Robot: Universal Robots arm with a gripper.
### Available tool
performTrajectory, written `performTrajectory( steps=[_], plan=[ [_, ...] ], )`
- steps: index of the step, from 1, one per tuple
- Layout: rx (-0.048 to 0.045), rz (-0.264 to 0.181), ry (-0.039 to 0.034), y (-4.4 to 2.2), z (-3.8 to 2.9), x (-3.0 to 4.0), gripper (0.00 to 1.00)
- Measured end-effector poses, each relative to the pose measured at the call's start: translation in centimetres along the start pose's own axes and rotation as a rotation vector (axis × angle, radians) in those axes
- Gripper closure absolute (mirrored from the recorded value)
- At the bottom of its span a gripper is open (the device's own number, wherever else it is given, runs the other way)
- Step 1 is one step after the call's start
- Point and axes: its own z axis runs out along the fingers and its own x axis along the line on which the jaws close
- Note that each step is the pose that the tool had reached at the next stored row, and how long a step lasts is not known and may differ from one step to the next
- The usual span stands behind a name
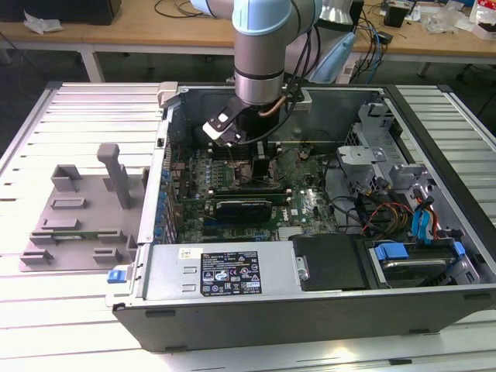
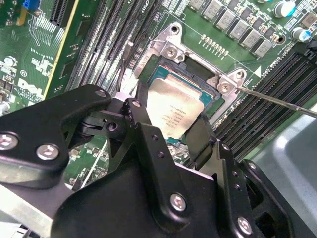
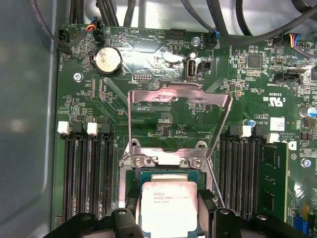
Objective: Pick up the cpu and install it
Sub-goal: 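Place the cpu into insertion slot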
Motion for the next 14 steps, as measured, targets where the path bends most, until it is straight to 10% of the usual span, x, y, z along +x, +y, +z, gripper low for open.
performTrajectory(
  steps=[14],
  plan=[
    [0.0001,0.0,0.0008,-0.13,0.27,0.19,0.45]
  ],
)
